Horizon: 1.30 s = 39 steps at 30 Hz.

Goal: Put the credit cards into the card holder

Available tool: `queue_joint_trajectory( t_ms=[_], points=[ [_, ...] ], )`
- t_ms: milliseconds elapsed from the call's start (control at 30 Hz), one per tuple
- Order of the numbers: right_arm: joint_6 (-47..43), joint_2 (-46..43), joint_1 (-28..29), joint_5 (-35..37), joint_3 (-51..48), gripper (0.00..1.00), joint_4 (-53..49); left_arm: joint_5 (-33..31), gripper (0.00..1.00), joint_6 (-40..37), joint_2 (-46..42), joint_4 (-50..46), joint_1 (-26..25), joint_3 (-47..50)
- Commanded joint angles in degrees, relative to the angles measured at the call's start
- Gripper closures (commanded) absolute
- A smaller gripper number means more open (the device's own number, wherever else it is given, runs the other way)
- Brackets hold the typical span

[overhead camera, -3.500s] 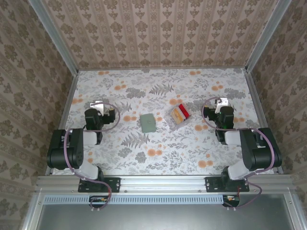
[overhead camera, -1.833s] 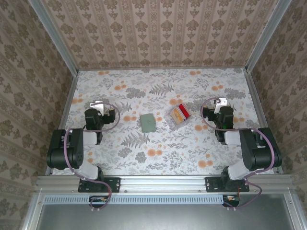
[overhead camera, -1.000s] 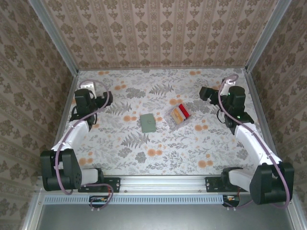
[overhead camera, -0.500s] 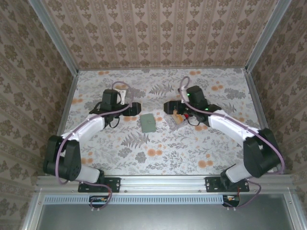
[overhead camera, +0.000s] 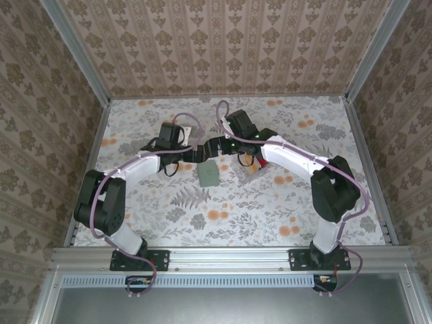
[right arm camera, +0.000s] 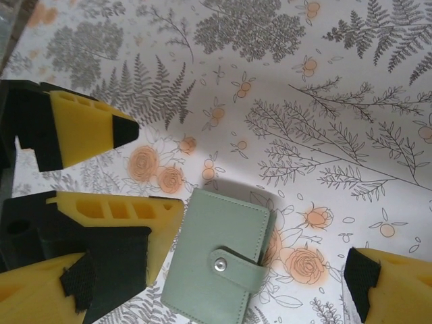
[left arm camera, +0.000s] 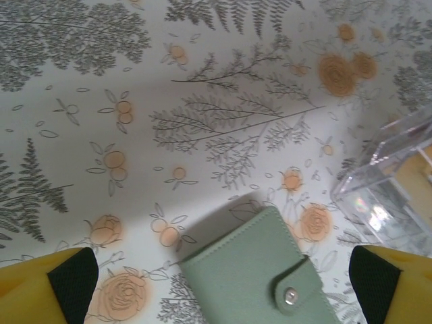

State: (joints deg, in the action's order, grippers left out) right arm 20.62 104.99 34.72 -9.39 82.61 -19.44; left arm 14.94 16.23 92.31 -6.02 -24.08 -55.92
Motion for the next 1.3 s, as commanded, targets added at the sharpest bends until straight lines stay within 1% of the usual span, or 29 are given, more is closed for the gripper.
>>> queue_joint_trajectory(
  t_ms=[0, 67, 100, 167, 233, 333, 400, 467, 533, 667, 767, 800, 833, 900, 967, 1200, 1267],
  points=[
    [-2.3, 4.4, 0.2, 2.2, 5.1, 0.11, -8.5, 0.1, 0.00, -2.4, 0.3, 1.1, -0.5, 0.2],
    [-2.9, 5.1, 0.3, 2.5, 6.0, 0.12, -9.9, -0.5, 0.00, -2.9, 0.7, 0.3, -0.4, 0.2],
    [-3.1, 5.3, 0.4, 2.7, 6.2, 0.16, -10.2, -0.5, 0.00, -3.4, 0.8, -0.1, -0.4, 0.3],
    [-3.5, 5.7, 0.5, 3.1, 7.0, 0.16, -11.0, -1.1, 0.00, -3.1, 0.9, 0.2, -0.4, 1.2],
    [-3.9, 6.4, 0.9, 4.4, 8.3, 0.21, -14.1, -0.8, 0.00, -2.8, 1.1, 0.7, -0.3, 1.6],
    [-4.2, 7.3, 1.5, 6.5, 8.7, 0.23, -15.2, -3.0, 0.00, -1.6, 1.2, -0.5, 0.0, 1.3],
    [-3.9, 8.1, 1.8, 7.2, 9.1, 0.24, -16.1, -3.6, 0.00, -0.6, 1.1, -0.9, 1.1, 1.7],
    [-3.7, 8.2, 2.5, 7.3, 9.0, 0.25, -16.2, -2.3, 0.00, 0.8, 0.8, -0.7, 2.9, 2.4],
    [-3.8, 8.5, 3.5, 7.5, 9.2, 0.27, -16.3, 0.4, 0.00, 2.5, 0.2, 0.7, 5.0, 3.7],
    [-4.3, 10.9, 5.3, 8.0, 11.8, 0.29, -18.4, 1.1, 0.00, 3.8, -1.9, 1.5, 6.8, 5.3],
    [-4.4, 12.2, 6.3, 8.4, 13.0, 0.33, -18.7, -0.2, 0.00, 4.1, -3.7, 1.4, 7.2, 6.1],
    [-4.2, 12.8, 6.5, 8.5, 13.4, 0.38, -18.8, -0.4, 0.00, 4.2, -4.1, 1.5, 7.3, 6.3],
    [-4.1, 13.4, 6.7, 8.4, 14.0, 0.41, -19.2, -0.6, 0.00, 4.3, -4.3, 1.4, 7.5, 6.4],
    [-4.1, 14.7, 7.2, 8.8, 15.2, 0.42, -20.0, -0.7, 0.00, 4.5, -4.6, 1.4, 8.0, 6.7],
    [-4.3, 15.5, 7.8, 9.7, 15.9, 0.45, -20.5, -0.8, 0.00, 5.0, -4.5, 1.4, 8.6, 6.9],
    [-5.1, 19.5, 9.6, 14.8, 20.1, 0.46, -23.5, -1.3, 0.00, 6.2, -5.7, 1.8, 10.1, 7.9],
    [-5.0, 20.4, 9.5, 15.2, 20.6, 0.47, -23.6, -1.0, 0.00, 6.6, -5.8, 1.8, 10.5, 8.2]
  ],
)
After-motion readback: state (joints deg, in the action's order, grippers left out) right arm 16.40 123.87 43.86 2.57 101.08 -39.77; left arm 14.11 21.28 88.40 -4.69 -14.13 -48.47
